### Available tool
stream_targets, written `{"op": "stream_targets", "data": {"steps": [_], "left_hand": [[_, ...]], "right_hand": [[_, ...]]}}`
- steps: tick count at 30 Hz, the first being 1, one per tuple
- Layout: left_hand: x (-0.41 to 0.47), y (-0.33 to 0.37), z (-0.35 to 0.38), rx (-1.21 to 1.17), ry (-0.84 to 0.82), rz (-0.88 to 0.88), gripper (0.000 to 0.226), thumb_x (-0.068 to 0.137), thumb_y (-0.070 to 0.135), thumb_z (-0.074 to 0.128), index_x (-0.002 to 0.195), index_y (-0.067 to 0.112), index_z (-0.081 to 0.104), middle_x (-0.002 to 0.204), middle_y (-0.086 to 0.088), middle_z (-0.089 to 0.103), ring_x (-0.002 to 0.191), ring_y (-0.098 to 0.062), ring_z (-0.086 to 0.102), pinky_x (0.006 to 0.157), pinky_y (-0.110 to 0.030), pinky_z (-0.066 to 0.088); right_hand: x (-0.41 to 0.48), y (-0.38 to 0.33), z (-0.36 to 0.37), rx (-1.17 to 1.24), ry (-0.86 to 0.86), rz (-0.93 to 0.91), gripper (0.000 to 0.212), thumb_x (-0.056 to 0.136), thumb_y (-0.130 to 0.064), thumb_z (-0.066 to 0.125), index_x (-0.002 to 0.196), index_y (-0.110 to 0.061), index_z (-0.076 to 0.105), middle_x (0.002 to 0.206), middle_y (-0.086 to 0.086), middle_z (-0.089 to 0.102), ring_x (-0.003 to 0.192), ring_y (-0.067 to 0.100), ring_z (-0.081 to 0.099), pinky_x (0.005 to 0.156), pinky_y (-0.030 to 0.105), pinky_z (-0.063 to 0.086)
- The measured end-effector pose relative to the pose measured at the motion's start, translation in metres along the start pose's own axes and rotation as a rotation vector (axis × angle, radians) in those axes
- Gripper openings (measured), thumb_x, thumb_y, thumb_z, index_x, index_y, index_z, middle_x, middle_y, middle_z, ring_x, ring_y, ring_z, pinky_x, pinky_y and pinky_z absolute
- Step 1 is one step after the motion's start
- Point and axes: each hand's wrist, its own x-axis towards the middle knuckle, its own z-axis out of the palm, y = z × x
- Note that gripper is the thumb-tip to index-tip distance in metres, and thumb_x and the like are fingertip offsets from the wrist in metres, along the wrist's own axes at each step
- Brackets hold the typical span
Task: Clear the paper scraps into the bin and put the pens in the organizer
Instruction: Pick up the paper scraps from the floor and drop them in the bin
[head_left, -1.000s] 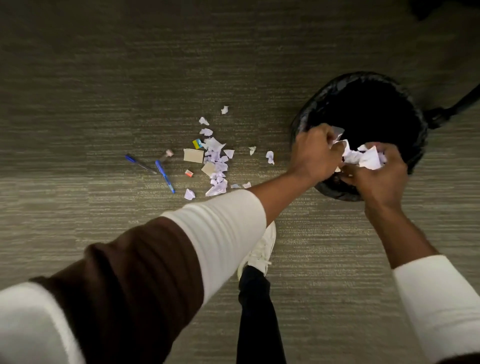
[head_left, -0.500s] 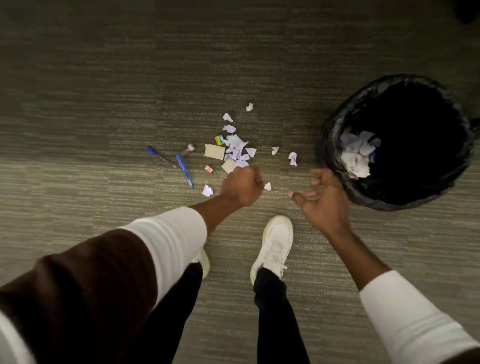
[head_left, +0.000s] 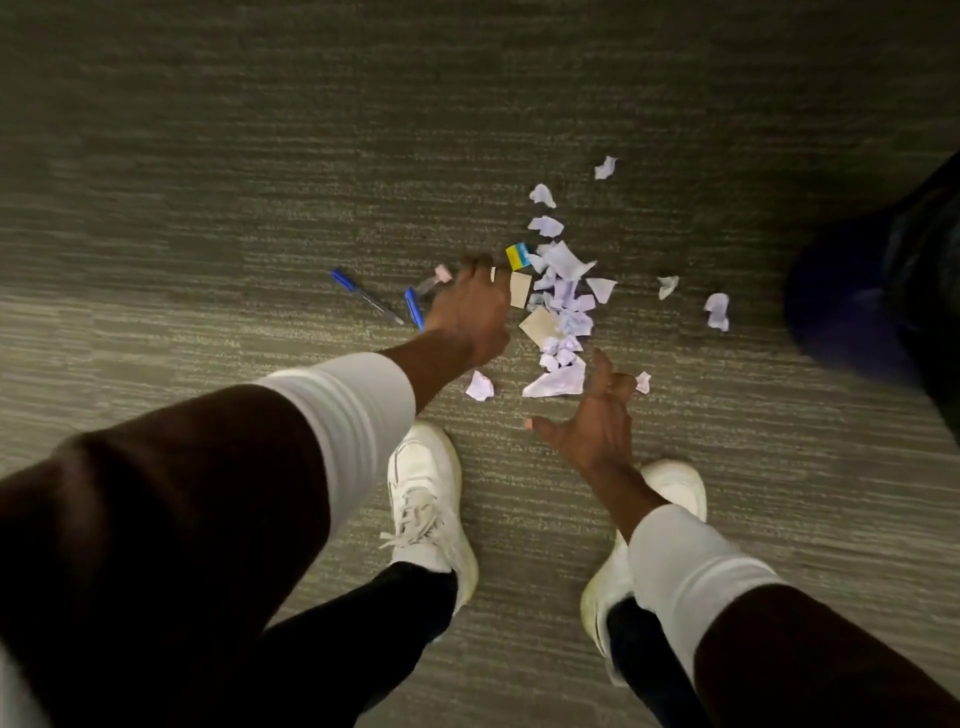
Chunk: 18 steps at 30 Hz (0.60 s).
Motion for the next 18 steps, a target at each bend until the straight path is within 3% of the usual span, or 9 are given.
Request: {"op": "stream_targets", "data": {"steps": [4,9,12,15,18], "left_hand": [[0.049,0.001,0.026,-0.054,0.036,-0.019,0.136,0.073,0.07,0.083,0.168,0.015,0.004,0.175,-0.026,-0.005,0.164,-0.047,0.001,0.104,-0.071,0.049],[0.091,0.011,0.033,-0.148,0.079,0.031,0.156,0.06,0.08,0.085,0.167,0.032,-0.018,0.171,-0.021,-0.033,0.163,-0.051,-0.01,0.095,-0.065,0.057],[0.107,0.019,0.03,-0.206,0.096,0.09,0.144,0.066,0.073,0.087,0.168,0.039,-0.008,0.172,-0.019,-0.033,0.163,-0.051,-0.011,0.098,-0.063,0.057],[0.111,0.022,0.028,-0.188,0.068,0.132,0.109,0.082,0.053,0.084,0.167,0.041,0.016,0.176,-0.015,-0.021,0.163,-0.048,-0.01,0.106,-0.06,0.055],[0.109,0.018,0.027,-0.147,0.111,0.162,0.075,0.091,0.027,0.079,0.155,0.032,0.042,0.176,-0.012,-0.003,0.162,-0.045,0.006,0.104,-0.052,0.056]], "right_hand": [[0.027,-0.006,0.038,-0.028,0.115,0.005,0.132,0.059,-0.038,0.1,0.16,-0.024,0.017,0.142,0.02,0.029,0.108,0.047,0.063,0.091,0.048,0.06],[0.054,-0.016,0.052,-0.059,0.245,0.058,0.132,0.061,-0.029,0.1,0.161,-0.026,0.013,0.139,0.019,0.028,0.096,0.043,0.067,0.087,0.045,0.06],[0.07,-0.022,0.048,-0.036,0.307,0.029,0.134,0.059,-0.025,0.1,0.162,-0.026,0.015,0.135,0.019,0.033,0.099,0.039,0.064,0.089,0.043,0.059],[0.085,-0.026,0.042,0.012,0.348,0.024,0.129,0.061,-0.023,0.099,0.161,-0.03,0.018,0.134,0.02,0.035,0.094,0.036,0.063,0.086,0.041,0.059],[0.097,-0.031,0.033,0.053,0.362,0.032,0.112,0.069,-0.022,0.095,0.158,-0.031,0.028,0.138,0.021,0.034,0.099,0.037,0.063,0.09,0.041,0.057]]}}
